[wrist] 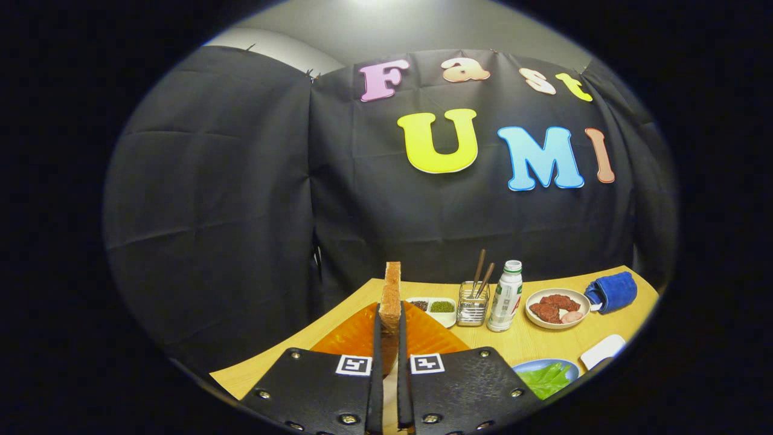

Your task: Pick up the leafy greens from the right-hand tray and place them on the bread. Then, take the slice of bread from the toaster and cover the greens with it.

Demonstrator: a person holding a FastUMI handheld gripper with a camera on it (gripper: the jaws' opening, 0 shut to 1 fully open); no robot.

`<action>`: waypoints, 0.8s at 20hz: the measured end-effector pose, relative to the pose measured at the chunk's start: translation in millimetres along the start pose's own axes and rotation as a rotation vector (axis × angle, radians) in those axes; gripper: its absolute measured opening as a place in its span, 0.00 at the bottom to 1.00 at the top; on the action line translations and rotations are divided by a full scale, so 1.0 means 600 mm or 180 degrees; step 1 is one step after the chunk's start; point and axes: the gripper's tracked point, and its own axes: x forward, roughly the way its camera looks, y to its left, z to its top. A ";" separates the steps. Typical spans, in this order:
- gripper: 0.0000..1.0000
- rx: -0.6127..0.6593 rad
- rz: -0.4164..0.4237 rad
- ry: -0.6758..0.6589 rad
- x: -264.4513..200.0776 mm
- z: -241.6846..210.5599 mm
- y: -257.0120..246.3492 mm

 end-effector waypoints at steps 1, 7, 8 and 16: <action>0.09 0.0008 -0.0013 -0.0060 -0.013 0.018 -0.013; 0.09 -0.0040 -0.0285 -0.0242 -0.091 0.038 -0.148; 0.09 -0.0042 -0.0334 -0.0234 -0.102 0.028 -0.174; 0.09 0.0166 -0.0363 0.0160 -0.135 -0.112 -0.286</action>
